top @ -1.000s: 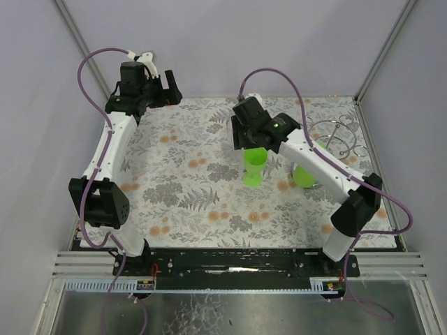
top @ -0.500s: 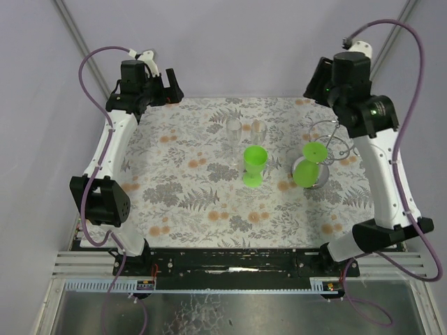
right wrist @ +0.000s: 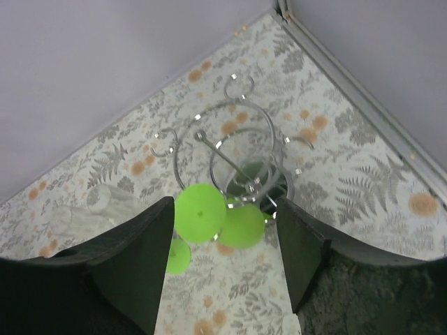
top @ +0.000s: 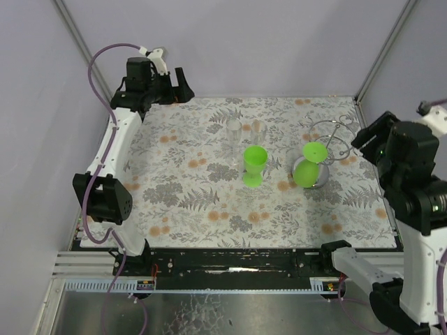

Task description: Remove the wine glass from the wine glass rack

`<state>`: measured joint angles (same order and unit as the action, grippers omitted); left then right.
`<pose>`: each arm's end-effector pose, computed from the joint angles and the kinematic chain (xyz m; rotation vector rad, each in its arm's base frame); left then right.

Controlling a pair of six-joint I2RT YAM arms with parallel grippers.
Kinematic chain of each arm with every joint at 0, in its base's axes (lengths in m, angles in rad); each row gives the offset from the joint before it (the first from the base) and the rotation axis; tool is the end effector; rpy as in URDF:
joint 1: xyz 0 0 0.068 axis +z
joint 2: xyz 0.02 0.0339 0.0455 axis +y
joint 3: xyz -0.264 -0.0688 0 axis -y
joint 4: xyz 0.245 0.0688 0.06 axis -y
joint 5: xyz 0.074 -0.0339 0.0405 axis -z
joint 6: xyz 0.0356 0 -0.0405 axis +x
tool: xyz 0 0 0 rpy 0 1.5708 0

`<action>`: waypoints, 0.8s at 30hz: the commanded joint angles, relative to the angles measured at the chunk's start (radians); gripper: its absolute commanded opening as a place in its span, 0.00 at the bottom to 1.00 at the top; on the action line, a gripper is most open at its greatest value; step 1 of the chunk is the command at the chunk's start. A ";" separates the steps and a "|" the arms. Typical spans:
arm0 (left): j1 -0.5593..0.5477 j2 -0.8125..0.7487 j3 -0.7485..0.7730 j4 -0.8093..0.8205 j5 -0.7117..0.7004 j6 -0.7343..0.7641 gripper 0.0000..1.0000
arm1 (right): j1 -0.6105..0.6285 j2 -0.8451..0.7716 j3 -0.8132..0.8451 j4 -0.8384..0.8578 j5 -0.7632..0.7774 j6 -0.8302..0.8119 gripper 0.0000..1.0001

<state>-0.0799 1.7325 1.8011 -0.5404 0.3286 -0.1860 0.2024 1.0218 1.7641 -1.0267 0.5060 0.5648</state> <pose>0.3966 -0.0433 0.4018 0.0987 2.0497 -0.5012 0.1241 0.0079 0.5190 0.6623 1.6945 0.0728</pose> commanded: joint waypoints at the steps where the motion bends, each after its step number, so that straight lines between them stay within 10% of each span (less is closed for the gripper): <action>1: -0.078 0.014 0.086 -0.014 0.113 0.007 0.96 | -0.003 -0.108 -0.141 -0.063 -0.024 0.207 0.67; 24: -0.314 0.117 0.271 -0.048 0.303 -0.157 0.96 | -0.002 -0.337 -0.561 0.133 -0.309 0.519 0.51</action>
<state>-0.3912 1.8435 2.0468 -0.5949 0.6018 -0.3050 0.2024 0.7010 1.2480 -1.0042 0.2131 1.0153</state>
